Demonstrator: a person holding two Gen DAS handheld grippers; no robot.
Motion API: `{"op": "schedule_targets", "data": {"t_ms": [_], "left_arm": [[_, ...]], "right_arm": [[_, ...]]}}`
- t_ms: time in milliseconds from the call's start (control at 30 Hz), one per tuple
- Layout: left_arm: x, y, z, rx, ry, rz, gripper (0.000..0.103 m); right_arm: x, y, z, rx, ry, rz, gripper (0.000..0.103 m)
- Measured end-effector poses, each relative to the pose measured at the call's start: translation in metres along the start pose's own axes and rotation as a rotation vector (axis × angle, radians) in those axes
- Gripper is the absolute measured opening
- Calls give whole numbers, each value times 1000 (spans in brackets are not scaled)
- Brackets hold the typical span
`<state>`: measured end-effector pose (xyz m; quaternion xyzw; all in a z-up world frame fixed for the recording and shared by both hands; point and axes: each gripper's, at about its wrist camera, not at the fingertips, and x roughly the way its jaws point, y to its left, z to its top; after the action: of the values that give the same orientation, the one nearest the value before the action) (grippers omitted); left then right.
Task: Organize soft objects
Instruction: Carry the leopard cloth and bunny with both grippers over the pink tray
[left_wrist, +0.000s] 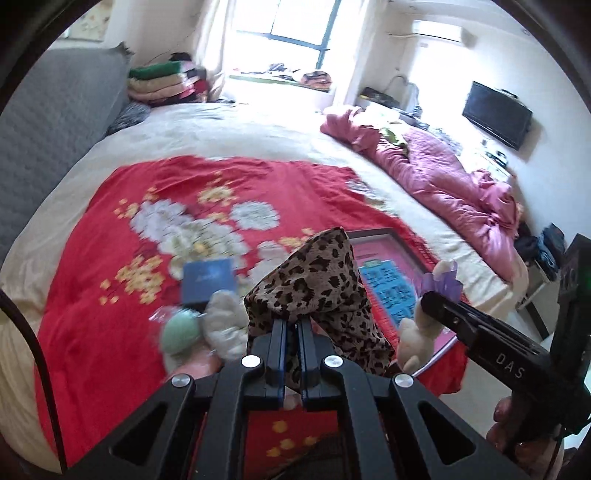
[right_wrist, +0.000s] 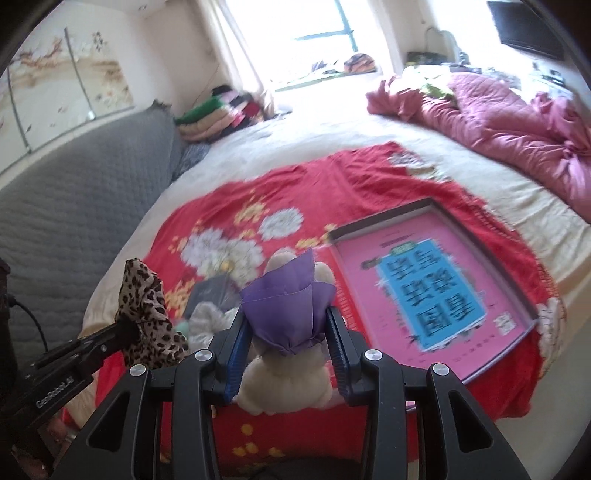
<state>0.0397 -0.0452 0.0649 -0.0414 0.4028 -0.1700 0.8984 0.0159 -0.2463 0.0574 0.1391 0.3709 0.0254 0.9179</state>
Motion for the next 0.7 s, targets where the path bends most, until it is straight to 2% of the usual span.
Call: {"op": "schedule_targets", "data": {"t_ms": [367, 700], "left_arm": [[21, -72, 12, 125, 40, -86, 5], [56, -123, 14, 216, 98, -126, 5]], "right_arm": [[-36, -68, 15, 149, -84, -85, 41], [-49, -117, 13, 243, -120, -153, 41]]}}
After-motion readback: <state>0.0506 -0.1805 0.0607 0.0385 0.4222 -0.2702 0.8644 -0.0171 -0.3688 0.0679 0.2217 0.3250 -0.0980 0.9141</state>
